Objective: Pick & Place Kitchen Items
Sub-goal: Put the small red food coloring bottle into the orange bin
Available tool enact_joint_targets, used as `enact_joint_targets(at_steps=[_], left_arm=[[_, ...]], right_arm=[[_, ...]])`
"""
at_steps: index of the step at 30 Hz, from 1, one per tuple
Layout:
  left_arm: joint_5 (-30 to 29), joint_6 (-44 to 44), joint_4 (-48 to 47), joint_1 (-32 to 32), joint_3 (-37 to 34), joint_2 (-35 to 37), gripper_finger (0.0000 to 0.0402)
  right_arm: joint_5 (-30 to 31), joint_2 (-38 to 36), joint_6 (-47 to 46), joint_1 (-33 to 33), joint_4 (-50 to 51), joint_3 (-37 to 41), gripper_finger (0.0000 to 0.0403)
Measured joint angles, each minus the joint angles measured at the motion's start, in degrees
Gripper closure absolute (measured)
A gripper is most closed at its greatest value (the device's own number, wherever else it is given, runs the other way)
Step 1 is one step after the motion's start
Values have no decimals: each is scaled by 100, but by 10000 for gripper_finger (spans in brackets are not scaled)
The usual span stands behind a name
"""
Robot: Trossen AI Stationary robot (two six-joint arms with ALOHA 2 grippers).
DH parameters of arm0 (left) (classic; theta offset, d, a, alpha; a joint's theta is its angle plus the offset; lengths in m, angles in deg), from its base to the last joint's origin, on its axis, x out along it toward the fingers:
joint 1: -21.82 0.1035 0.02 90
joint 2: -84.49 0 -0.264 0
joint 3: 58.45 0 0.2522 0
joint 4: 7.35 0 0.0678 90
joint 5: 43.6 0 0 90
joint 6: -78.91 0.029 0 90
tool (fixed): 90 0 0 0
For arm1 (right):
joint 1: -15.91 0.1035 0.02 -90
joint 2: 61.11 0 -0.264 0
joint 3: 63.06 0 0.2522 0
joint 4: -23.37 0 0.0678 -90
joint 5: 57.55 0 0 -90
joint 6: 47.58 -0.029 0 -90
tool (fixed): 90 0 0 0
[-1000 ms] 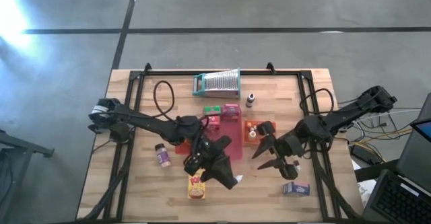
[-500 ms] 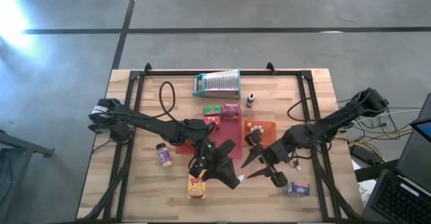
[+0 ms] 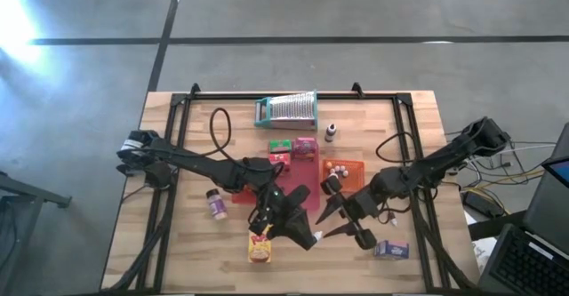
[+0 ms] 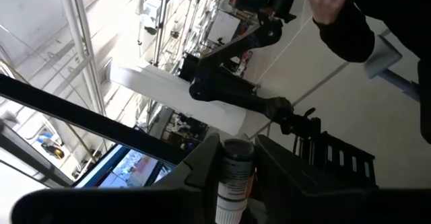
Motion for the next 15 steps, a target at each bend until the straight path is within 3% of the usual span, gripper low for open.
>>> enact_joint_targets(at_steps=[8,15], left_arm=[[-53,35,-80,2,0,2,314],[-390,27,-147,2,0,2,314]], right_arm=[[117,27,-39,2,-191,0,205],[151,51,-105,2,-218,0,207]])
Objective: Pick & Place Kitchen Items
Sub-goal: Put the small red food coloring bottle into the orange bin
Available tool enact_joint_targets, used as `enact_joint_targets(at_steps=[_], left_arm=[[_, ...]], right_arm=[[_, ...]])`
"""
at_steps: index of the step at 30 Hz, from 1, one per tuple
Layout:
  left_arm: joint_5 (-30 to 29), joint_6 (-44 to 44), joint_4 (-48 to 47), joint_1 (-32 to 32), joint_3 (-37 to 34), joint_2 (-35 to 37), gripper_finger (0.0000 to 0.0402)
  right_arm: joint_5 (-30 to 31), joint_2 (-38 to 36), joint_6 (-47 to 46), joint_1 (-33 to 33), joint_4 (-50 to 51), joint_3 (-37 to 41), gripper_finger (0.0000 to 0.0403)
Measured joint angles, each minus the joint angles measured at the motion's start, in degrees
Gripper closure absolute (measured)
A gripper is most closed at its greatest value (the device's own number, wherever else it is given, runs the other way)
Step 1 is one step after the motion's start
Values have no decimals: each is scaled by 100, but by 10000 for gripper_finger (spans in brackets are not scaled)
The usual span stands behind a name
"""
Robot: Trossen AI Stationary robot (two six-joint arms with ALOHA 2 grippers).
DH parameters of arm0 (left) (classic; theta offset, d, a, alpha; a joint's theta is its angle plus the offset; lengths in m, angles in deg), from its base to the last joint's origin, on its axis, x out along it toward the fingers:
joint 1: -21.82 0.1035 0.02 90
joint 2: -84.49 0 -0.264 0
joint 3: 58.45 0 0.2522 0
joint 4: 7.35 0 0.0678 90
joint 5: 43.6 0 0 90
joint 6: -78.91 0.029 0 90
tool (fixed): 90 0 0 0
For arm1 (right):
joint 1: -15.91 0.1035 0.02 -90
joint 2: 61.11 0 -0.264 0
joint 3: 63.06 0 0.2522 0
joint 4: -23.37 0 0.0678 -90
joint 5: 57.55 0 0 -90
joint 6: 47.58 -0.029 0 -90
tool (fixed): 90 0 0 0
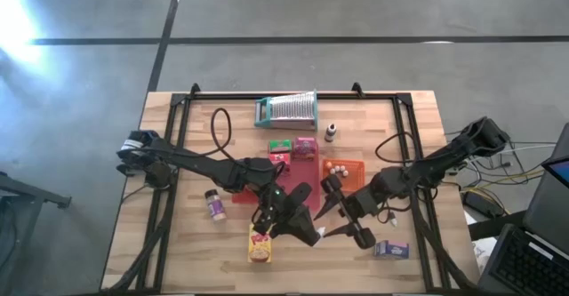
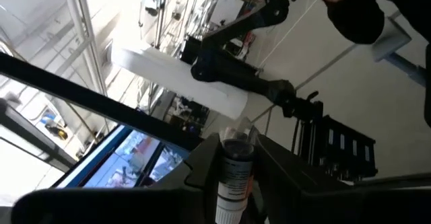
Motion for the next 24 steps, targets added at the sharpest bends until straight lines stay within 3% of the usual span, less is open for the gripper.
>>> enact_joint_targets(at_steps=[24], left_arm=[[-60,115,-116,118,0,0,314]], right_arm=[[-46,17,277,66,-3,0,277]])
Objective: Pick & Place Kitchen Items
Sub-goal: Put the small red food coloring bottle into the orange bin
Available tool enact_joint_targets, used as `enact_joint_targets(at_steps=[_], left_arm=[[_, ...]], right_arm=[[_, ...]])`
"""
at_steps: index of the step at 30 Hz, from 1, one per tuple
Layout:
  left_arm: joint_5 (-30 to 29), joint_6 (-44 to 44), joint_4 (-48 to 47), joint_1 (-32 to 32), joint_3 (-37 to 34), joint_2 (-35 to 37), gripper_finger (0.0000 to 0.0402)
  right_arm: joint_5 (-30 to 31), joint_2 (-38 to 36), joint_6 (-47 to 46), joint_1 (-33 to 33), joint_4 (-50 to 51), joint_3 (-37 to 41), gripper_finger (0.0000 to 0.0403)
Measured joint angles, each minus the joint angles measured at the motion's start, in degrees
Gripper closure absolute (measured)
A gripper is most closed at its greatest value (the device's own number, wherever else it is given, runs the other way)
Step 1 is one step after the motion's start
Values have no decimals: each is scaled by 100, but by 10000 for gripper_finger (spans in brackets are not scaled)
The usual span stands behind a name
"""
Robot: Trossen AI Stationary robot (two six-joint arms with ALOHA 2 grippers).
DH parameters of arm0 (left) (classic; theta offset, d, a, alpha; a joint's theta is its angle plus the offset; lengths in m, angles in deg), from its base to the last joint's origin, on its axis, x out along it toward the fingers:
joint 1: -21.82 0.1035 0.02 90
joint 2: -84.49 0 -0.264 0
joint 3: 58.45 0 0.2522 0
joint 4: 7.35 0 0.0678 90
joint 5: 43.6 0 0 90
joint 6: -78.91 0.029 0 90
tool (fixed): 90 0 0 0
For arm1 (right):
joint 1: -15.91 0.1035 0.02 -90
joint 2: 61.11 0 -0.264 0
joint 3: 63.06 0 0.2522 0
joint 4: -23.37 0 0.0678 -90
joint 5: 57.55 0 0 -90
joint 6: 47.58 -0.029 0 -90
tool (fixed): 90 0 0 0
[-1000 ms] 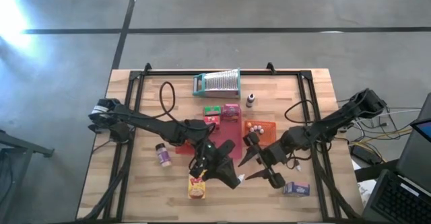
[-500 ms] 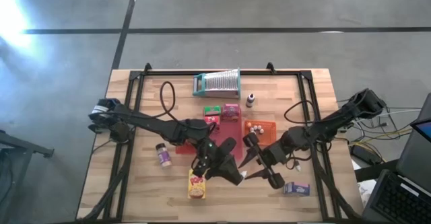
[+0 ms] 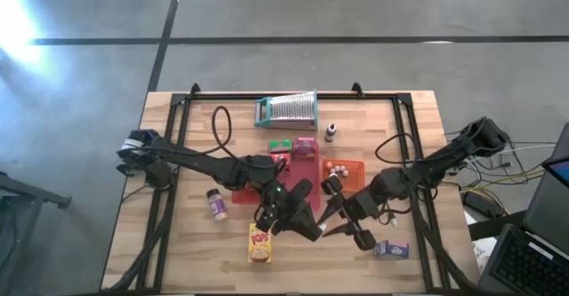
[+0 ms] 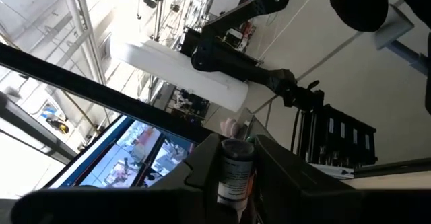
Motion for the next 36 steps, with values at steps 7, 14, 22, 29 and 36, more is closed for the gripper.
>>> enact_joint_targets(at_steps=[7,14,22,29,36], left_arm=[[9,-5,-7,2,0,0,314],[20,-27,-29,0,0,0,312],[1,-189,-31,7,0,0,265],[1,-235,-16,7,-2,0,190],[-398,-2012,-67,-97,-4,220,184]], right_arm=[[0,-2,32,-2,9,0,315],[-122,-2,114,-4,25,0,338],[-199,-4,116,1,22,0,334],[-196,-7,107,0,26,0,336],[-468,-387,-124,11,695,0,337]])
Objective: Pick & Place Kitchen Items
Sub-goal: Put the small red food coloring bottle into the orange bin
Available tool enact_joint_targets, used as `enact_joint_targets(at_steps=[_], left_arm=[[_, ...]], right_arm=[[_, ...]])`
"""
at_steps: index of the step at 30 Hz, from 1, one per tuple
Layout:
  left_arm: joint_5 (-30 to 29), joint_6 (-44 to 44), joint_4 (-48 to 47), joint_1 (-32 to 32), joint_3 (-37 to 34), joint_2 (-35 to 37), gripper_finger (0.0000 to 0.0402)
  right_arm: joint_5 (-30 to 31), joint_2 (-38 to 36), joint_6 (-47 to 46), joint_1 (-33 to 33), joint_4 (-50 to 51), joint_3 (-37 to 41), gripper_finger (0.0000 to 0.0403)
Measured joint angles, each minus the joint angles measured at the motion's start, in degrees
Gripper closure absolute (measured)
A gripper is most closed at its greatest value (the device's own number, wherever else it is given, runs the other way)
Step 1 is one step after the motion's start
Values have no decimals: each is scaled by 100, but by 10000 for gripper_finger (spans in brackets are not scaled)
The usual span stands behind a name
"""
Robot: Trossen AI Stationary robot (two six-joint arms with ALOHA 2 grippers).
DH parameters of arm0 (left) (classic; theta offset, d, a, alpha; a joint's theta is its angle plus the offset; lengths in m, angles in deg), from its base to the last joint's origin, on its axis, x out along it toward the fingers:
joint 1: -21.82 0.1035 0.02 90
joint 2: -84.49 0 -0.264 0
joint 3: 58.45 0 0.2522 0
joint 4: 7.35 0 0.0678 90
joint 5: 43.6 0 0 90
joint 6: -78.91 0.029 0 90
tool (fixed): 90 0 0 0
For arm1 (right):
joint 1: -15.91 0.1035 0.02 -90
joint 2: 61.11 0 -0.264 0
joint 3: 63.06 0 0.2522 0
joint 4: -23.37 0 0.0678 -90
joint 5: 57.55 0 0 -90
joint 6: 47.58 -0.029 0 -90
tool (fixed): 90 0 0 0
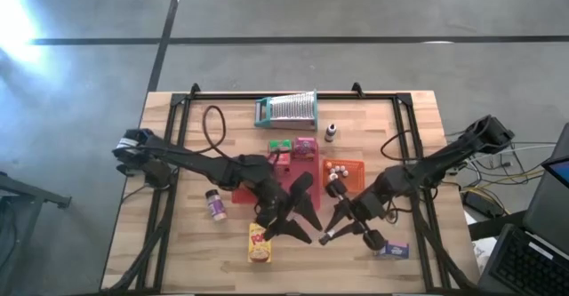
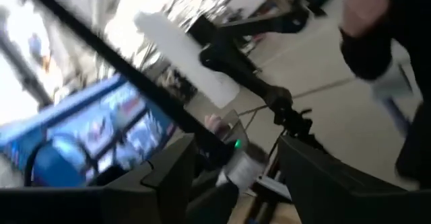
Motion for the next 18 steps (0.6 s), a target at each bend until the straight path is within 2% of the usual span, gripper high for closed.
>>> enact_joint_targets(at_steps=[4,6,11,14,18], left_arm=[[-460,-1068,-403,-4,0,369,190],[-589,-1851,-612,3,0,525,191],[-927,-3075,-1342,10,0,904,192],[-1693,-3479,-2023,10,0,1094,193],[-3450,-3821,-2659,-20,-62,1192,193]], right_arm=[[85,-439,20,-4,928,-1,340],[312,-688,67,-29,1570,-9,338],[2013,-1437,-295,-174,3850,-9,336],[2869,-1825,-737,-351,5077,-9,338],[3211,-2216,-1240,-744,6271,-9,337]])
